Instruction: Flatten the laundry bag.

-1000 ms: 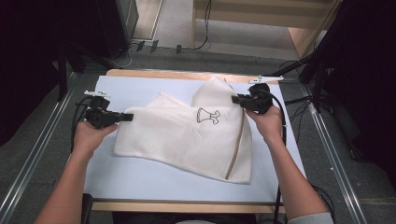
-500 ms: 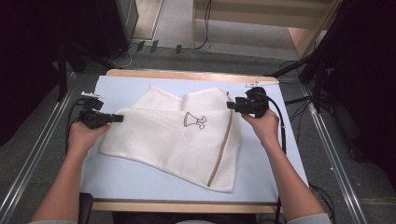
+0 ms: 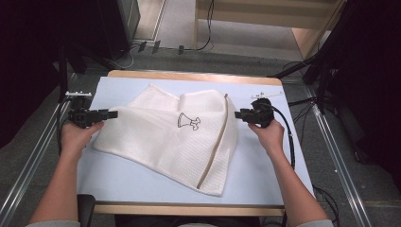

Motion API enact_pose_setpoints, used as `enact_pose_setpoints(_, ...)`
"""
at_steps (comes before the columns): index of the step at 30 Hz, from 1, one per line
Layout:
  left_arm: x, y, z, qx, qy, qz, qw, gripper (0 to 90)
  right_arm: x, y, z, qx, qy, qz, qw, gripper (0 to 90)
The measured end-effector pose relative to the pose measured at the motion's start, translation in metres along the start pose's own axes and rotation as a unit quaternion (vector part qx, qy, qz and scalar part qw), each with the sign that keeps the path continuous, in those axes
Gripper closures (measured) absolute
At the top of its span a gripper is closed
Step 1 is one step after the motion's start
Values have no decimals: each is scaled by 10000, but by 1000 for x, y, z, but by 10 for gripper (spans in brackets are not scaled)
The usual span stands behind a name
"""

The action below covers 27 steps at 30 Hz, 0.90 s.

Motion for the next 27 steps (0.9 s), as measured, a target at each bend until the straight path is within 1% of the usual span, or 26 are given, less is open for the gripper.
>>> enact_pose_setpoints(1,2,-1,2,17,-15,2,10000,481,-1,0,-3,5,30,3,10000,655)
enact_pose_setpoints(2,2,-1,2,17,-15,2,10000,477,-3,0,-6,-10,23,55,10000,655)
enact_pose_setpoints(3,6,-4,5,-8,-46,-31,10000,477,-5,0,-11,-32,-9,169,9999,653)
enact_pose_setpoints(4,8,-5,7,-1,-36,-59,10000,476,-6,0,-14,-58,-24,206,9998,646)
enact_pose_setpoints(5,10,-7,9,2,-50,-61,10000,476,-6,-1,-19,-85,-70,295,9995,624)
enact_pose_setpoints(7,16,-10,11,32,-64,-80,9999,473,-5,-2,-30,-142,-218,351,9990,565)
enact_pose_setpoints(8,19,-12,13,22,-73,-114,9999,473,-4,-2,-33,-145,-249,371,9989,548)
enact_pose_setpoints(11,25,-17,16,14,-60,-176,9998,470,2,-3,-44,-201,-312,315,9988,497)
enact_pose_setpoints(13,26,-18,18,17,-66,-181,9998,469,4,-4,-48,-198,-297,292,9989,489)
enact_pose_setpoints(14,26,-20,21,39,-38,-187,9998,469,6,-5,-54,-207,-230,196,9993,477)
enact_pose_setpoints(16,25,-21,23,68,-44,-185,9998,470,7,-6,-57,-229,-211,204,9993,482)
enact_pose_setpoints(18,24,-22,26,119,-26,-142,9998,471,6,-8,-63,-293,-189,270,9990,515)
enact_pose_setpoints(19,23,-24,28,142,-23,-125,9998,472,4,-8,-65,-264,-257,405,9985,551)
enact_pose_setpoints(20,22,-24,29,159,-10,-113,9998,473,3,-8,-65,-264,-263,429,9984,592)
enact_pose_setpoints(21,22,-24,29,159,-10,-113,9998,474,3,-8,-65,-264,-263,429,9984,592)
enact_pose_setpoints(22,22,-24,30,166,-21,-103,9998,474,0,-8,-66,-268,-296,433,9983,643)
enact_pose_setpoints(23,22,-24,31,196,-17,-86,9998,474,-3,-8,-67,-266,-421,546,9973,744)
enact_pose_setpoints(24,22,-24,31,204,-20,-81,9998,474,-3,-8,-67,-258,-381,565,9973,790)
enact_pose_setpoints(26,23,-23,30,187,-14,-112,9998,473,-5,-8,-67,-261,-382,527,9975,853)
enact_pose_setpoints(27,23,-23,29,174,-14,-142,9997,473,-5,-8,-67,-283,-380,514,9976,864)
Point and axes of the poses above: each handheld gripper's, and its own axes: z roughly backward along the jaws, y roughly out of its top, x roughly to its right, the point moved 3 cm from there along -z, roughly forward along the jaws, and after that the axes turned 3 degrees about -z, right-handed, at the moved point
